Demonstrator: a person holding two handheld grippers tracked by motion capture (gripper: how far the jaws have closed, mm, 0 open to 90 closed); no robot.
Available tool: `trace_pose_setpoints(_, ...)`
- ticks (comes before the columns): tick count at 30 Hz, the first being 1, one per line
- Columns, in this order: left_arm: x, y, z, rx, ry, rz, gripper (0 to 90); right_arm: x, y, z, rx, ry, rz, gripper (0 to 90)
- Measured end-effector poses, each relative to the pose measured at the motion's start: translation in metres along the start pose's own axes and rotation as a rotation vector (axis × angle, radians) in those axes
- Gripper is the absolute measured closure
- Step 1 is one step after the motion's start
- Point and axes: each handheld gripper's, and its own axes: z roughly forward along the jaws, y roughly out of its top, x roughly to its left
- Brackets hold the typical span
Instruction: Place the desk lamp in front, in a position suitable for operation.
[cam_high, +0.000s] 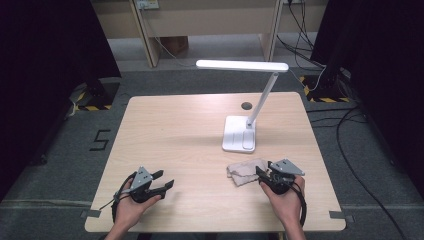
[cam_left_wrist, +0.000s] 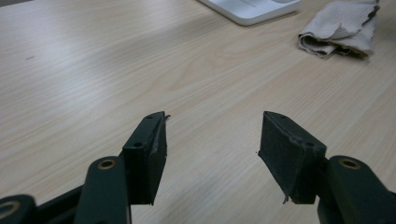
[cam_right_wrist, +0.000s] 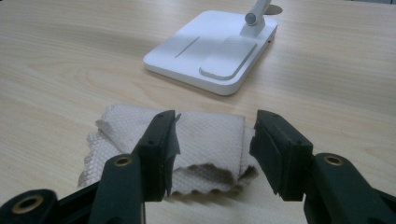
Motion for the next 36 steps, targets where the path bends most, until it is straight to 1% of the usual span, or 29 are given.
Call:
trace_pose_setpoints(4, -0.011, 0.008, 0.009, 0.013, -0.048, 0.027, 40.3, -0.004, 0.010, 0.005, -0.011, 0.011, 0.027, 49.0)
trace_pose_setpoints(5, -0.011, 0.008, 0.009, 0.013, -0.048, 0.027, 40.3, -0.005, 0.013, 0.006, -0.009, 0.005, 0.031, 49.0)
trace_pose_setpoints(6, -0.016, 0.011, 0.013, 0.023, -0.067, 0.036, 40.2, -0.006, 0.016, 0.008, -0.008, 0.004, 0.026, 49.0)
trace_pose_setpoints(7, -0.019, 0.011, 0.016, 0.023, -0.074, 0.037, 40.4, -0.008, 0.020, 0.009, -0.009, 0.000, 0.028, 49.0)
trace_pose_setpoints(8, -0.022, 0.013, 0.019, 0.030, -0.085, 0.043, 40.6, -0.010, 0.024, 0.011, -0.014, -0.001, 0.038, 49.0)
trace_pose_setpoints(9, -0.022, 0.013, 0.019, 0.030, -0.085, 0.043, 40.7, -0.011, 0.029, 0.013, -0.021, -0.007, 0.043, 49.0)
trace_pose_setpoints(10, -0.029, 0.018, 0.023, 0.035, -0.110, 0.072, 40.9, -0.012, 0.035, 0.014, -0.023, -0.014, 0.037, 48.9)
trace_pose_setpoints(11, -0.029, 0.018, 0.023, 0.035, -0.110, 0.072, 41.4, -0.012, 0.035, 0.014, -0.023, -0.014, 0.037, 48.9)
trace_pose_setpoints(12, -0.036, 0.023, 0.029, 0.036, -0.131, 0.095, 41.8, -0.015, 0.048, 0.017, -0.030, -0.027, 0.025, 48.9)
trace_pose_setpoints(14, -0.040, 0.029, 0.035, 0.040, -0.152, 0.101, 42.4, -0.018, 0.061, 0.021, -0.035, -0.041, 0.017, 48.9)
trace_pose_setpoints(15, -0.040, 0.029, 0.035, 0.040, -0.152, 0.101, 42.8, -0.019, 0.067, 0.023, -0.035, -0.045, 0.013, 48.9)
trace_pose_setpoints(16, -0.043, 0.035, 0.043, 0.052, -0.165, 0.105, 43.0, -0.020, 0.073, 0.026, -0.035, -0.048, 0.012, 48.8)
trace_pose_setpoints(18, -0.048, 0.042, 0.050, 0.062, -0.185, 0.120, 43.4, -0.023, 0.083, 0.032, -0.036, -0.054, 0.009, 48.8)
trace_pose_setpoints(19, -0.051, 0.046, 0.054, 0.062, -0.199, 0.123, 43.4, -0.025, 0.087, 0.035, -0.041, -0.060, 0.013, 48.7)
trace_pose_setpoints(20, -0.051, 0.046, 0.054, 0.062, -0.199, 0.123, 43.4, -0.025, 0.087, 0.035, -0.041, -0.060, 0.013, 48.7)
trace_pose_setpoints(21, -0.057, 0.053, 0.063, 0.070, -0.223, 0.147, 43.3, -0.027, 0.096, 0.041, -0.056, -0.062, 0.024, 48.3)
trace_pose_setpoints(22, -0.060, 0.057, 0.067, 0.078, -0.230, 0.166, 43.3, -0.027, 0.100, 0.044, -0.061, -0.061, 0.037, 48.0)
trace_pose_setpoints(23, -0.060, 0.057, 0.067, 0.078, -0.230, 0.166, 43.0, -0.028, 0.105, 0.047, -0.068, -0.064, 0.041, 47.8)
trace_pose_setpoints(24, -0.062, 0.061, 0.072, 0.085, -0.246, 0.177, 42.7, -0.029, 0.109, 0.050, -0.070, -0.069, 0.051, 47.5)
trace_pose_setpoints(25, -0.065, 0.067, 0.081, 0.091, -0.261, 0.180, 42.5, -0.030, 0.113, 0.052, -0.079, -0.074, 0.058, 46.9)
trace_pose_setpoints(26, -0.066, 0.070, 0.086, 0.087, -0.256, 0.184, 42.3, -0.031, 0.117, 0.055, -0.085, -0.081, 0.055, 46.4)
trace_pose_setpoints(27, -0.066, 0.070, 0.086, 0.087, -0.256, 0.184, 42.0, -0.031, 0.117, 0.055, -0.085, -0.081, 0.055, 46.4)
trace_pose_setpoints(28, -0.064, 0.077, 0.096, 0.095, -0.246, 0.184, 42.0, -0.033, 0.126, 0.060, -0.099, -0.097, 0.064, 45.9)
trace_pose_setpoints(30, -0.060, 0.085, 0.108, 0.101, -0.219, 0.176, 42.0, -0.036, 0.133, 0.064, -0.113, -0.105, 0.065, 45.8)
trace_pose_setpoints(31, -0.060, 0.085, 0.108, 0.101, -0.219, 0.176, 42.2, -0.037, 0.136, 0.066, -0.118, -0.111, 0.073, 45.8)
trace_pose_setpoints(32, -0.054, 0.094, 0.122, 0.106, -0.195, 0.170, 42.5, -0.038, 0.140, 0.068, -0.124, -0.116, 0.076, 45.9)
trace_pose_setpoints(33, -0.054, 0.094, 0.122, 0.106, -0.195, 0.170, 42.6, -0.039, 0.143, 0.070, -0.133, -0.124, 0.082, 45.9)
trace_pose_setpoints(34, -0.047, 0.103, 0.136, 0.116, -0.177, 0.157, 42.8, -0.041, 0.146, 0.071, -0.142, -0.126, 0.090, 45.9)
trace_pose_setpoints(36, -0.040, 0.109, 0.147, 0.115, -0.155, 0.127, 43.1, -0.044, 0.151, 0.074, -0.162, -0.139, 0.106, 45.9)
